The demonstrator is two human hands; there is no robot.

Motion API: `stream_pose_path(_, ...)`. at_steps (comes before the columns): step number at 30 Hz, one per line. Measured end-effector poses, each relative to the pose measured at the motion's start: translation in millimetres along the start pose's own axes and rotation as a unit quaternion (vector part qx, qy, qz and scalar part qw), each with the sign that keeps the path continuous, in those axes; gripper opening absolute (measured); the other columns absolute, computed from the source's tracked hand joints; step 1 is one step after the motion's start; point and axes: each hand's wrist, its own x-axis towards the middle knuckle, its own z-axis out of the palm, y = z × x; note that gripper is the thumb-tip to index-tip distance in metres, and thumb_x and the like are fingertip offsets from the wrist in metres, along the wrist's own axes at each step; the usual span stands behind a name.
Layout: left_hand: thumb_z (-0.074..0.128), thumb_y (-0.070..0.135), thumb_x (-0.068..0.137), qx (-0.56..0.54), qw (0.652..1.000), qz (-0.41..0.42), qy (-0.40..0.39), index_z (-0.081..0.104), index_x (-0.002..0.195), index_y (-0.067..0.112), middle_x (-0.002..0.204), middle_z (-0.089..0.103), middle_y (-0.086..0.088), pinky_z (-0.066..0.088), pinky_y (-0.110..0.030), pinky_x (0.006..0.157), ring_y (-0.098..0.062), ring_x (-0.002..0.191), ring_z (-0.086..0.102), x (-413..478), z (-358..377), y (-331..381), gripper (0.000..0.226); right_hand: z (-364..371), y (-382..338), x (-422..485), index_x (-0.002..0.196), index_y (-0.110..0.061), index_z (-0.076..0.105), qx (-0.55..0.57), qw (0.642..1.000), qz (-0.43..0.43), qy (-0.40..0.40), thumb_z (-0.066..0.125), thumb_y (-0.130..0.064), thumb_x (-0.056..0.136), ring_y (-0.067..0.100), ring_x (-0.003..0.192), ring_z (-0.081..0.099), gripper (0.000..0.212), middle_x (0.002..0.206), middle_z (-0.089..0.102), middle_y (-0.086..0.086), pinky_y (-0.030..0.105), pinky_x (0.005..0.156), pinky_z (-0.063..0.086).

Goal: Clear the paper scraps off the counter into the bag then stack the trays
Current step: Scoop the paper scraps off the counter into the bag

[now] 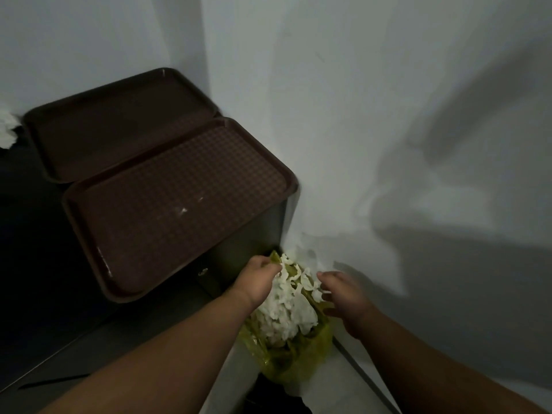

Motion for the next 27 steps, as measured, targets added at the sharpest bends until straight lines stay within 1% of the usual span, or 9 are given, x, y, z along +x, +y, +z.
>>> stream_pose_path(2, 0.065, 0.034, 0.090, 0.002, 1.000, 0.018, 0.000, 0.058, 0.111, 0.025, 0.107, 0.063, 0.000, 0.047, -0.032, 0.085, -0.017, 0.100, 0.060, -6, -4, 1, 0.024, 1, -5, -5, 0.096, -0.015, 0.066, 0.008, 1.000, -0.020, -0.004, 0.065, -0.033, 0.091, 0.025, 0.089, 0.062, 0.018, 0.103, 0.065, 0.010, 0.039, 0.074, 0.052)
stream_pose_path(4, 0.065, 0.033, 0.089, 0.012, 0.999, 0.040, -0.005, 0.064, 0.105, 0.024, 0.105, 0.067, -0.003, 0.050, -0.032, 0.080, -0.018, 0.096, 0.064, -14, -12, 4, 0.018, 6, -14, -14, 0.096, -0.013, 0.066, 0.003, 0.998, -0.063, -0.004, 0.064, -0.030, 0.093, 0.023, 0.082, 0.062, 0.018, 0.097, 0.066, 0.010, 0.034, 0.068, 0.049)
stream_pose_path(8, 0.065, 0.027, 0.086, 0.021, 0.994, 0.106, 0.017, 0.070, 0.092, 0.024, 0.091, 0.072, -0.001, 0.057, -0.036, 0.081, -0.019, 0.087, 0.068, -39, -36, 21, 0.008, 28, -45, -33, 0.088, -0.015, 0.067, -0.026, 0.986, -0.162, 0.018, 0.063, -0.032, 0.092, 0.020, 0.076, 0.065, 0.017, 0.087, 0.070, 0.007, 0.035, 0.068, 0.049)
stream_pose_path(11, 0.061, 0.017, 0.092, -0.012, 0.988, 0.150, 0.033, 0.068, 0.098, 0.015, 0.089, 0.069, -0.003, 0.052, -0.024, 0.063, -0.013, 0.075, 0.065, -67, -67, 37, 0.009, 60, -80, -53, 0.081, -0.012, 0.065, -0.020, 0.972, -0.232, 0.019, 0.063, -0.028, 0.093, 0.019, 0.068, 0.061, 0.020, 0.078, 0.067, 0.007, 0.035, 0.064, 0.046)
stream_pose_path(14, 0.056, 0.010, 0.096, -0.047, 0.977, 0.196, 0.066, 0.065, 0.096, 0.010, 0.082, 0.065, -0.005, 0.048, -0.020, 0.055, -0.012, 0.064, 0.061, -99, -110, 45, 0.009, 102, -111, -79, 0.079, -0.016, 0.066, -0.032, 0.959, -0.280, -0.012, 0.063, -0.029, 0.093, 0.019, 0.070, 0.063, 0.019, 0.076, 0.067, 0.006, 0.037, 0.066, 0.049)
stream_pose_path(16, 0.057, 0.011, 0.096, -0.065, 0.968, 0.216, 0.106, 0.067, 0.095, 0.011, 0.081, 0.066, -0.004, 0.048, -0.019, 0.056, -0.012, 0.064, 0.061, -121, -146, 43, 0.010, 132, -127, -97, 0.079, -0.021, 0.068, -0.055, 0.949, -0.307, -0.047, 0.064, -0.030, 0.092, 0.019, 0.074, 0.066, 0.016, 0.079, 0.070, 0.005, 0.038, 0.070, 0.052)
stream_pose_path(19, 0.061, 0.018, 0.093, -0.088, 0.958, 0.212, 0.173, 0.070, 0.093, 0.020, 0.088, 0.071, -0.002, 0.052, -0.026, 0.069, -0.015, 0.076, 0.067, -150, -206, 29, 0.010, 185, -141, -123, 0.077, -0.028, 0.070, -0.100, 0.930, -0.340, -0.098, 0.065, -0.034, 0.090, 0.018, 0.075, 0.067, 0.015, 0.079, 0.071, 0.003, 0.038, 0.070, 0.053)
stream_pose_path(24, 0.057, 0.011, 0.094, -0.136, 0.925, 0.213, 0.284, 0.069, 0.097, 0.008, 0.085, 0.068, -0.005, 0.045, -0.016, 0.055, -0.012, 0.070, 0.060, -186, -310, -17, 0.013, 281, -148, -167, 0.084, -0.029, 0.069, -0.138, 0.909, -0.359, -0.162, 0.064, -0.037, 0.090, 0.019, 0.082, 0.068, 0.012, 0.086, 0.072, 0.003, 0.039, 0.076, 0.055)
stream_pose_path(27, 0.057, 0.016, 0.095, -0.151, 0.911, 0.194, 0.331, 0.070, 0.095, 0.015, 0.090, 0.070, -0.004, 0.047, -0.023, 0.064, -0.013, 0.076, 0.063, -206, -368, -54, 0.012, 336, -148, -191, 0.093, -0.029, 0.069, -0.151, 0.903, -0.359, -0.182, 0.062, -0.034, 0.093, 0.016, 0.086, 0.067, 0.008, 0.092, 0.070, 0.000, 0.036, 0.078, 0.056)
